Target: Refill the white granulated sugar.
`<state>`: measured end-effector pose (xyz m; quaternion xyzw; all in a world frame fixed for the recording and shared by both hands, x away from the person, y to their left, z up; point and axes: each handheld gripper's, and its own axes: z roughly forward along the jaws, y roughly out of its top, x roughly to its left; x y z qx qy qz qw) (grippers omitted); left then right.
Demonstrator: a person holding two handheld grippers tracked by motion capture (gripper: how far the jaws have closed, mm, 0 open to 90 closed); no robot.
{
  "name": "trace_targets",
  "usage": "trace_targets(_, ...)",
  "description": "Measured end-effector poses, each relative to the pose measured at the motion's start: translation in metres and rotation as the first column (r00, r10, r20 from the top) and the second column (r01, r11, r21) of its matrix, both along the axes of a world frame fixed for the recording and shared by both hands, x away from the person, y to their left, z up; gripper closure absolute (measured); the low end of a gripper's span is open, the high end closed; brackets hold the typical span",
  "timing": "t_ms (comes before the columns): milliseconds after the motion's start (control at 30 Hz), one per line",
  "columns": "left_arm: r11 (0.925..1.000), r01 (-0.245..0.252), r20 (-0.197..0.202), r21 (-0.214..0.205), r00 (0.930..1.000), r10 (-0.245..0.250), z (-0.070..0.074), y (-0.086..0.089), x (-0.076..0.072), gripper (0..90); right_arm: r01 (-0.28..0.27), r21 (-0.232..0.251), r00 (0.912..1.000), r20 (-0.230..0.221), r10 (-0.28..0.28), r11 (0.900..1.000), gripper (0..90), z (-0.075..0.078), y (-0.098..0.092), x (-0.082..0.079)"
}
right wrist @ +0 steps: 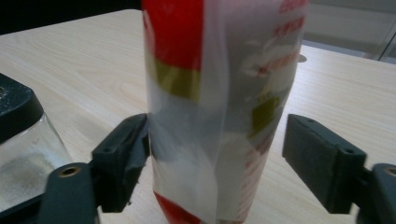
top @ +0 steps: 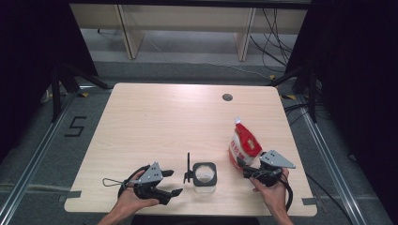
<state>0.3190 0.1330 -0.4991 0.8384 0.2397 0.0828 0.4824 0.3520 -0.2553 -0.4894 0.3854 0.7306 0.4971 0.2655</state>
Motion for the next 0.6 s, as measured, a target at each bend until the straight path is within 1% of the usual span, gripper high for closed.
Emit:
trace_targets(33,1.0,0.0,0.0,0.0,1.0,0.0,0.0,0.0,0.0,26.9,0.0,0.0,1.0,0.0,0.0,1.0,26.7,0.0,0.0,0.0)
trace_targets(67,1.0,-0.001,-0.005,-0.003,1.0,0.001,0.0,0.0,-0.001,27.1,-0.019,0.019,0.9997,-0.012,0.019,0.9997,29.5,0.001,-0.001,0.001)
trace_targets(100,1.0,-0.001,-0.005,-0.003,1.0,0.001,0.0,0.0,-0.001,27.2,-0.019,0.019,0.9997,-0.012,0.019,0.9997,29.5,0.001,-0.001,0.001)
trace_targets(133,1.0,-0.004,-0.005,-0.001,1.0,0.004,0.0,0.0,-0.001,27.2,-0.036,0.01,0.9993,0.0,0.036,0.9993,31.5,0.0,-0.001,0.002)
trace_targets(167,1.0,-0.004,-0.005,-0.001,1.0,0.004,0.0,0.0,-0.001,27.3,-0.036,0.01,0.9993,0.0,0.036,0.9993,31.5,0.0,-0.001,0.002)
trace_targets(200,0.9999,0.004,-0.013,-0.011,0.9999,-0.004,0.0,0.0,-0.001,27.3,-0.055,-0.005,0.9985,0.001,0.055,0.9985,31.8,0.001,-0.003,0.004)
trace_targets(233,0.9999,0.004,-0.013,-0.011,0.9999,-0.004,0.0,0.0,-0.001,27.4,-0.055,-0.005,0.9985,0.001,0.055,0.9985,31.8,0.001,-0.003,0.004)
trace_targets(267,0.9999,0.002,-0.01,-0.012,1.0,-0.002,0.0,-0.001,-0.001,27.5,-0.073,0.004,0.9972,-0.013,0.073,0.9973,31.8,0.002,-0.005,0.006)
trace_targets(300,0.9999,0.002,-0.01,-0.012,1.0,-0.002,0.0,-0.001,-0.001,27.6,-0.073,0.004,0.9972,-0.013,0.073,0.9973,31.8,0.002,-0.005,0.006)
trace_targets(333,1.0,0.004,0.001,0.007,1.0,-0.004,0.0,0.0,0.0,27.6,-0.09,0.014,0.9956,-0.024,0.09,0.9959,31.9,0.003,-0.008,0.009)
trace_targets(367,1.0,0.004,0.001,0.007,1.0,-0.004,0.0,0.0,0.0,27.6,-0.09,0.014,0.9956,-0.024,0.09,0.9959,31.9,0.003,-0.008,0.009)
trace_targets(400,1.0,0.003,-0.002,0.0,1.0,-0.003,0.0,-0.001,-0.001,27.6,-0.116,0.017,0.9931,-0.02,0.116,0.9932,32.1,0.003,-0.01,0.012)
trace_targets(433,1.0,0.003,-0.002,0.0,1.0,-0.003,0.0,-0.001,-0.001,27.8,-0.116,0.017,0.9931,-0.02,0.116,0.9932,32.1,0.003,-0.01,0.012)
trace_targets(467,1.0,0.002,-0.01,-0.01,0.9999,-0.002,-0.001,-0.001,-0.001,27.8,-0.154,-0.005,0.9881,0.006,0.154,0.9881,32.3,0.004,-0.014,0.018)
trace_targets(500,0.9999,0.006,-0.006,-0.009,1.0,-0.006,-0.001,-0.001,-0.001,27.9,-0.165,-0.011,0.9861,-0.017,0.165,0.9862,32.4,0.005,-0.015,0.018)
trace_targets(533,0.9999,0.006,-0.006,-0.009,1.0,-0.006,-0.001,-0.001,-0.001,28.1,-0.165,-0.011,0.9861,-0.017,0.165,0.9862,32.4,0.005,-0.015,0.018)
trace_targets(567,0.9999,0.003,-0.01,-0.011,0.9999,-0.003,-0.001,-0.001,-0.002,28.1,-0.19,-0.031,0.9818,-0.004,0.19,0.9813,32.5,0.006,-0.017,0.022)
trace_targets(600,1.0,0.006,-0.007,-0.005,1.0,-0.006,-0.001,-0.001,-0.001,28.3,-0.223,-0.024,0.9749,-0.005,0.222,0.9746,32.5,0.006,-0.019,0.026)
